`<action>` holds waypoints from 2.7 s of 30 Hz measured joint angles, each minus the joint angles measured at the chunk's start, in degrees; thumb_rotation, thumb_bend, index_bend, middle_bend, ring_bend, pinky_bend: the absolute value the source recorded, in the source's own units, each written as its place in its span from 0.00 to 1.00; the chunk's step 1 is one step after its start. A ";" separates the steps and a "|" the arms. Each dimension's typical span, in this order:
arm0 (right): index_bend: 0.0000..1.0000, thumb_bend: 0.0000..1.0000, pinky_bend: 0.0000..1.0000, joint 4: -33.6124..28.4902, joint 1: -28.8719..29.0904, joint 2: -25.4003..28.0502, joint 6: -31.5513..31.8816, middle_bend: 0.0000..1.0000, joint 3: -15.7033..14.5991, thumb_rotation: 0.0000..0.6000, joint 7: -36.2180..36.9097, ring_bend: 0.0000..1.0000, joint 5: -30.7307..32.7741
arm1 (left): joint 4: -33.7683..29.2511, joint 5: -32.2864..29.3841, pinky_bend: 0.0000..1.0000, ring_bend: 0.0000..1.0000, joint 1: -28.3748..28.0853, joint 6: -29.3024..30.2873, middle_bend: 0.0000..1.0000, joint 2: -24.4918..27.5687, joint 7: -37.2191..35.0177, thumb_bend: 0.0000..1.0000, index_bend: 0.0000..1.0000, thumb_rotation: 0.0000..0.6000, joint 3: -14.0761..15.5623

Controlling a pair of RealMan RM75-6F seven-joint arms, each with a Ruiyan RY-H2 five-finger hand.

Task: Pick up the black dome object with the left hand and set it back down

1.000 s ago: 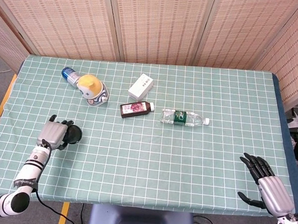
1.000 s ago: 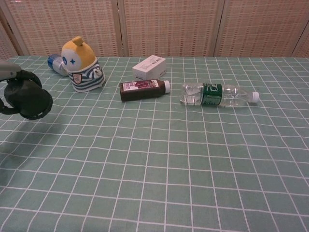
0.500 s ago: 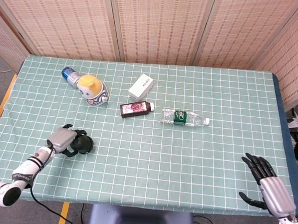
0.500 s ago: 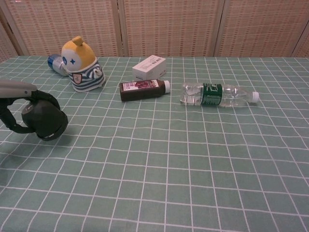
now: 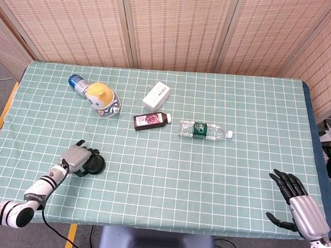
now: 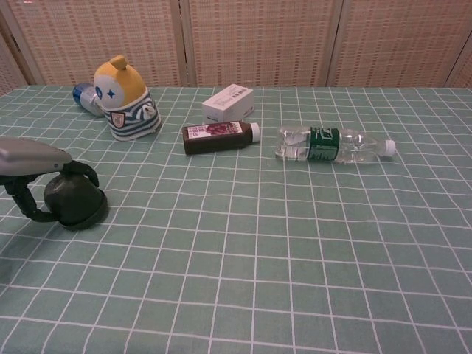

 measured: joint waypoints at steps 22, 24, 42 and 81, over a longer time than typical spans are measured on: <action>0.00 0.16 0.00 0.06 -0.04 0.34 0.06 0.00 -0.02 1.00 0.79 0.00 -0.19 | -0.51 -6.48 0.08 0.06 -1.80 2.13 0.03 -0.90 5.69 0.39 0.00 1.00 1.62; 0.00 0.16 0.00 0.10 -0.02 0.34 0.05 0.00 0.01 1.00 0.81 0.00 -0.18 | -1.04 -6.76 0.08 0.04 -1.87 2.78 0.00 -0.86 5.99 0.39 0.00 1.00 1.74; 0.00 0.17 0.00 0.19 -0.14 0.91 0.56 0.00 -0.22 1.00 1.76 0.00 -0.86 | -3.55 -8.99 0.09 0.00 -2.84 5.76 0.00 -1.64 8.67 0.38 0.00 1.00 2.14; 0.00 0.18 0.00 0.66 -0.40 1.08 1.70 0.00 -0.11 1.00 3.01 0.00 -1.42 | -6.54 -17.53 0.06 0.00 -5.27 7.47 0.00 -1.65 11.28 0.27 0.00 1.00 2.94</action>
